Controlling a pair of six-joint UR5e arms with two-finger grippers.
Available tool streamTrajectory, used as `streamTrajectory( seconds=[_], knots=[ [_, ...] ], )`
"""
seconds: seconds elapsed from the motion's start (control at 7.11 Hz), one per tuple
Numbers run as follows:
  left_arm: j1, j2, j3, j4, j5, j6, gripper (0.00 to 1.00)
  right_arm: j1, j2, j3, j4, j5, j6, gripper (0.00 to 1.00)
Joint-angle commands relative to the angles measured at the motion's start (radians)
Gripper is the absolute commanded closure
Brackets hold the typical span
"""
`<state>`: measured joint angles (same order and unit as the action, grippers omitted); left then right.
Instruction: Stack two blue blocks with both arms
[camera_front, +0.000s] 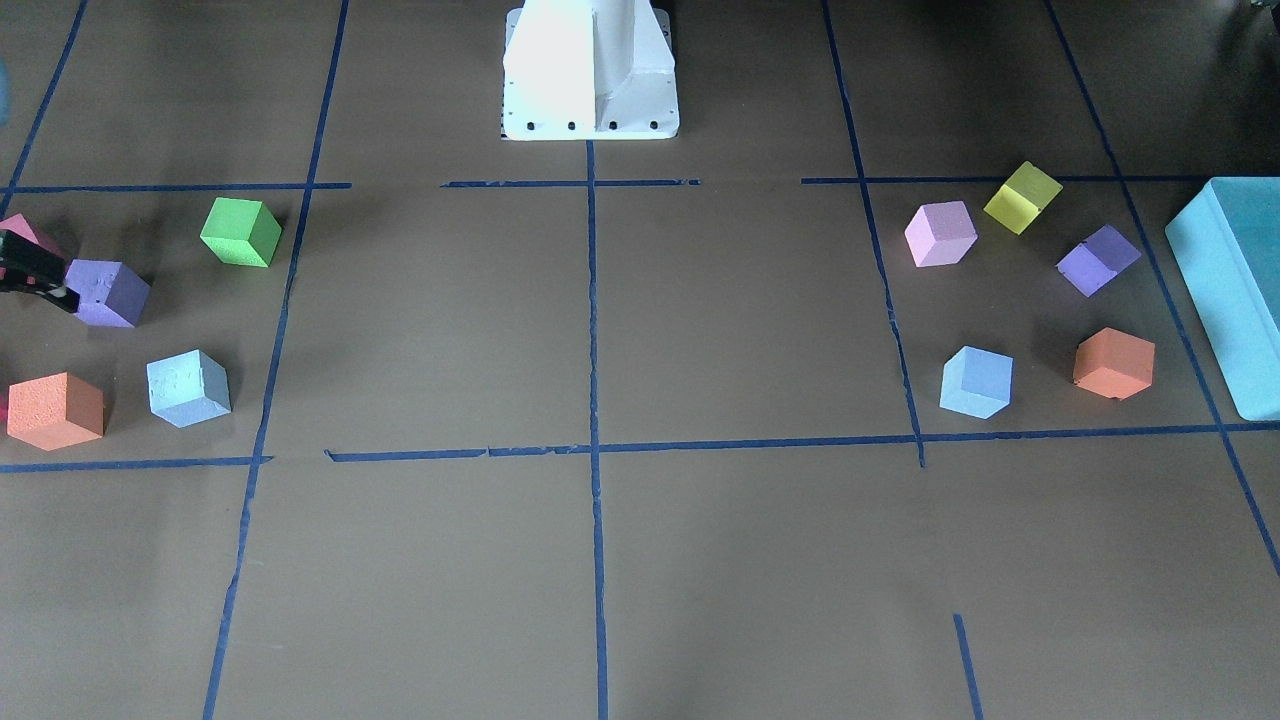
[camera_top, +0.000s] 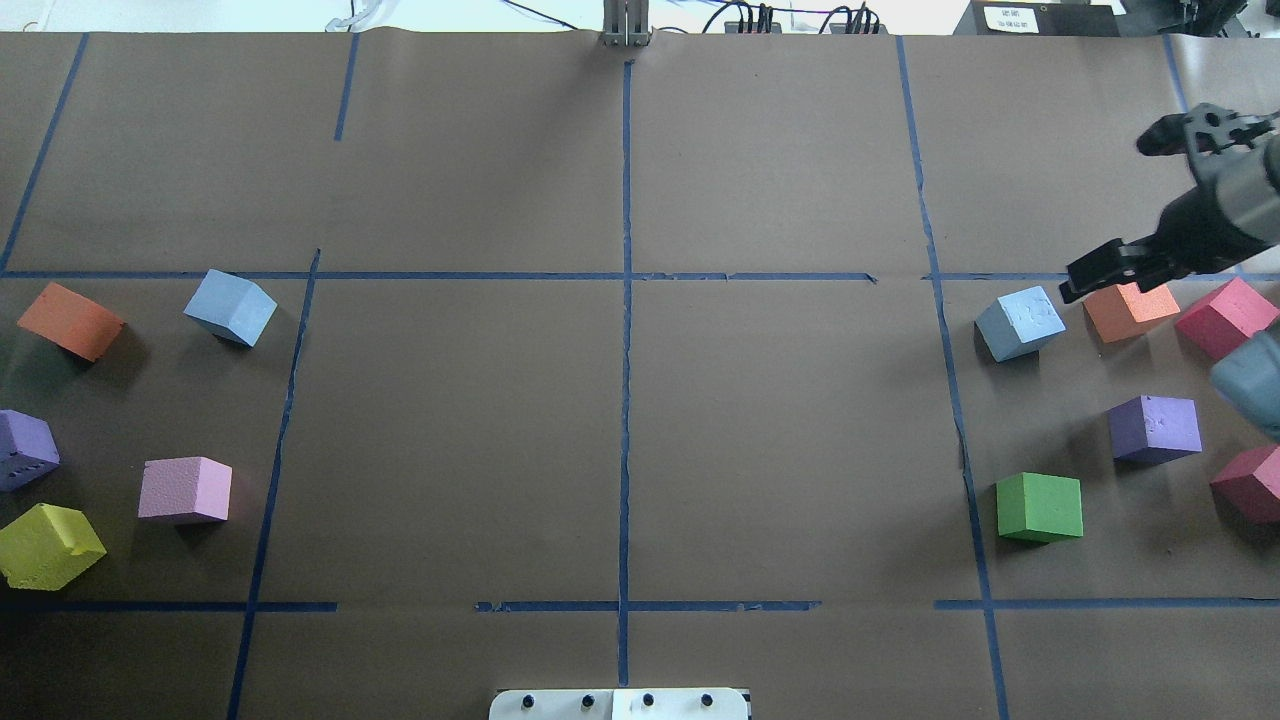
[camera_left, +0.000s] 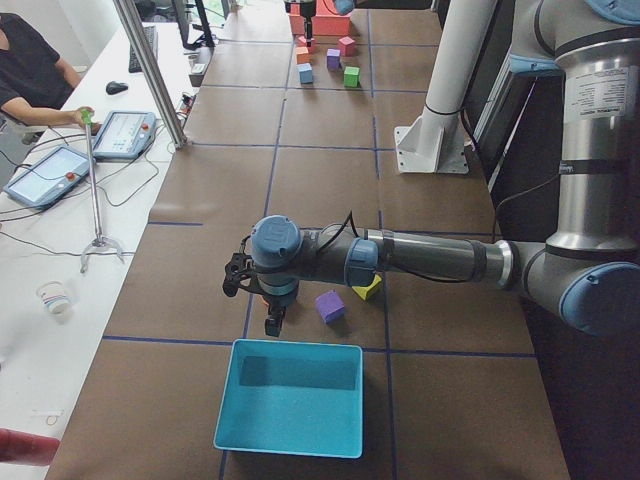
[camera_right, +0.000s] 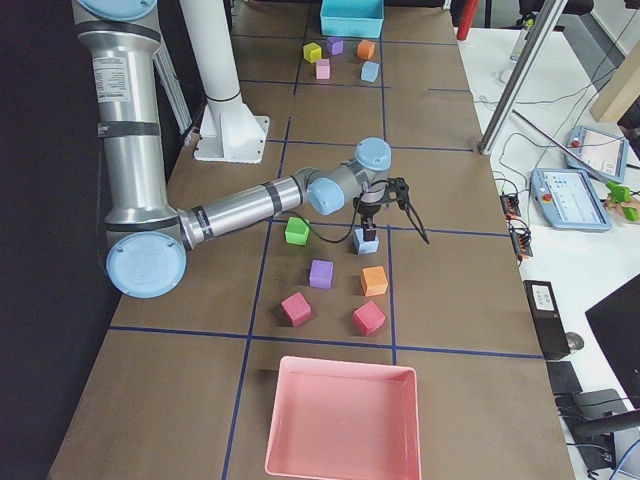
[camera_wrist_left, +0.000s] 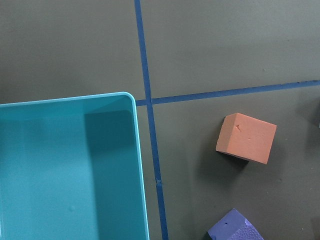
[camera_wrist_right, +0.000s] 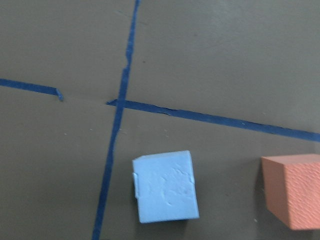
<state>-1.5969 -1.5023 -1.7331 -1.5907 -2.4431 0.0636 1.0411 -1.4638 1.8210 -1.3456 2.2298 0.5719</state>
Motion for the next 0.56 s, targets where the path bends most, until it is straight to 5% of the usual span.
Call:
streamTrajectory(
  seconds=[0.0,0.42],
  knots=[
    [0.0,-0.001,0.0,-0.008,-0.002,-0.004,0.0,-0.093,0.057,-0.069,0.061,-0.133,0.014,0.02],
    [0.0,-0.001,-0.003,-0.009,-0.046,-0.005,0.0,-0.125,0.057,-0.207,0.264,-0.162,-0.017,0.02]
  ],
)
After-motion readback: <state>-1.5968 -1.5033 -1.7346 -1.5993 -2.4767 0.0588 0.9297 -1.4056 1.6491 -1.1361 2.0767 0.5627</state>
